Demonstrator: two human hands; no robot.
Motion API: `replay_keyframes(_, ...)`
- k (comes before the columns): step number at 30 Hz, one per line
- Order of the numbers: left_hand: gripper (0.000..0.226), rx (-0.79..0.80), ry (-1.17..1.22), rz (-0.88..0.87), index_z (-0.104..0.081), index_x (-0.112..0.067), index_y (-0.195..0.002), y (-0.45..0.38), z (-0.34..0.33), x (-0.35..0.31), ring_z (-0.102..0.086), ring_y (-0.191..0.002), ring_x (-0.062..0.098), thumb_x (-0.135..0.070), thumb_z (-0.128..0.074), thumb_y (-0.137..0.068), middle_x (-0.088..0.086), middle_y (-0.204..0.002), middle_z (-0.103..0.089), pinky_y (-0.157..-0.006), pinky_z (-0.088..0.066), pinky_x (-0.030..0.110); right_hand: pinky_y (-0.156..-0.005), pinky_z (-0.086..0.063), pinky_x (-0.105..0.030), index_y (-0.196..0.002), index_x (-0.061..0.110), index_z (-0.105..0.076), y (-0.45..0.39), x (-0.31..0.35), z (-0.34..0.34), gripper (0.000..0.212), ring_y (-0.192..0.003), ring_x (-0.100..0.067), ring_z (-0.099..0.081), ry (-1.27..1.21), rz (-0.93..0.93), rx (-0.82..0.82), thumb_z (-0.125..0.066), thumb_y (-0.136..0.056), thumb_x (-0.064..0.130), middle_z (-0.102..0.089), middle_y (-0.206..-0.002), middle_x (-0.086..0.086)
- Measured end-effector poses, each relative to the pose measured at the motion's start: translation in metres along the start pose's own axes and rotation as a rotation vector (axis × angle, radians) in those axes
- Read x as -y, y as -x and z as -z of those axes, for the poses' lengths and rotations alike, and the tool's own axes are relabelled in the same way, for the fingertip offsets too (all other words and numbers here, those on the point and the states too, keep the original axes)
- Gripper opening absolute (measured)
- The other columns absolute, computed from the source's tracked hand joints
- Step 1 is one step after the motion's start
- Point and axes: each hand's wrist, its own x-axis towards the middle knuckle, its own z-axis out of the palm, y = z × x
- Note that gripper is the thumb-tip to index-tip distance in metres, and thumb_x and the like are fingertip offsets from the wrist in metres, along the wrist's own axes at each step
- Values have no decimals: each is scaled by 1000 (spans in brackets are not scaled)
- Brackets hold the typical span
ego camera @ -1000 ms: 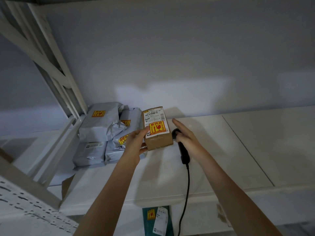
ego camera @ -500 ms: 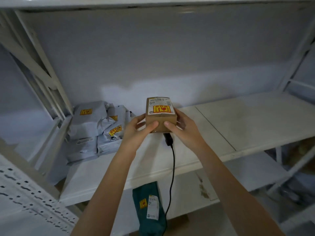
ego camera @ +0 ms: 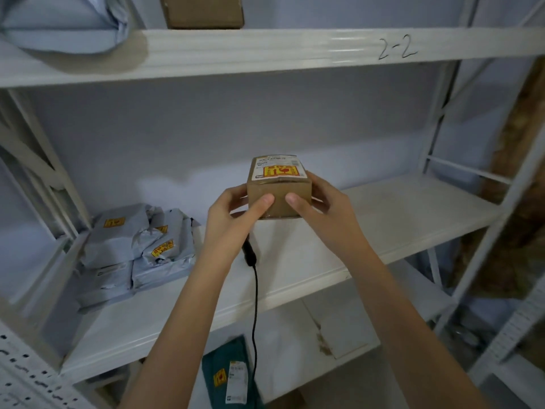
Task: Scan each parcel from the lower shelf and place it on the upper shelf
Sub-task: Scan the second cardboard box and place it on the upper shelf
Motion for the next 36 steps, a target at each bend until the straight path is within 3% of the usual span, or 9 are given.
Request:
replay_keyframes(2,47,-9,3,-36,-59,-14,-120,9,-13,-19,-60,-106,9,-32,-71,-78,-3,-112,-66,-82,-49,17,-100,-49,-31,-130,20,-54,4,14,19,46,-110,-7,-62,2,27,-5,-66,-85,23,-66,-115,8)
replay_keyframes(8,47,-54,6,-121,-60,-12,-119,34,-53,-69,-63,-102,9,-34,-69,-79,-2,-110,-67,-73,-49,10,-99,-51,-37,-131,18,-54,9,47,77,49,-112,-14,-61,1,94,-16,-68,-84,26,-65,-121,2)
replay_keyframes(11,47,-90,11,-148,-60,-13,-119,42,-68,-92,-63,-100,8,-36,-69,-79,-4,-107,-67,-74,-49,11,-97,-52,-37,-124,19,-59,8,63,99,47,-109,-13,-63,-39,119,-20,-71,-79,29,-67,-113,5)
replay_keyframes(15,36,-136,6,-201,-61,-21,-112,46,-82,-120,-61,-92,-4,-37,-68,-80,-17,-98,-65,-64,-44,-1,-98,-51,-34,-117,29,-58,-1,85,120,38,-107,-11,-63,-77,162,5,-70,-81,26,-67,-107,11)
replay_keyframes(17,38,-148,-3,-234,-61,-20,-114,43,-84,-133,-60,-94,-3,-39,-66,-81,-14,-102,-66,-63,-43,-2,-98,-50,-31,-115,30,-58,-7,95,126,35,-108,-9,-62,-96,187,9,-70,-82,27,-67,-106,12)
replay_keyframes(22,45,-187,-33,-349,-63,-13,-117,23,-85,-160,-62,-97,2,-39,-66,-80,-6,-106,-68,-68,-44,0,-94,-50,-24,-109,27,-63,-31,112,128,26,-103,-6,-64,-152,264,12,-67,-84,28,-69,-102,12)
replay_keyframes(27,45,-210,-36,-429,-62,-14,-117,-9,-82,-177,-63,-97,5,-40,-64,-81,-4,-106,-68,-71,-48,7,-91,-51,-23,-116,18,-64,-65,125,121,32,-104,-8,-64,-162,347,0,-65,-86,29,-70,-109,5)
replay_keyframes(31,43,-230,-60,-485,-63,-14,-116,-43,-76,-184,-63,-95,4,-43,-63,-83,-2,-107,-68,-69,-47,5,-85,-53,-18,-117,15,-63,-99,132,112,34,-101,-7,-66,-144,408,-14,-64,-87,30,-71,-108,4)
replay_keyframes(36,43,-243,-139,-521,-64,-17,-111,-82,-73,-187,-63,-97,5,-50,-60,-83,-6,-105,-68,-83,-48,22,-89,-52,-23,-117,14,-64,-145,129,98,37,-102,-8,-65,-108,417,-66,-64,-86,33,-71,-108,5)
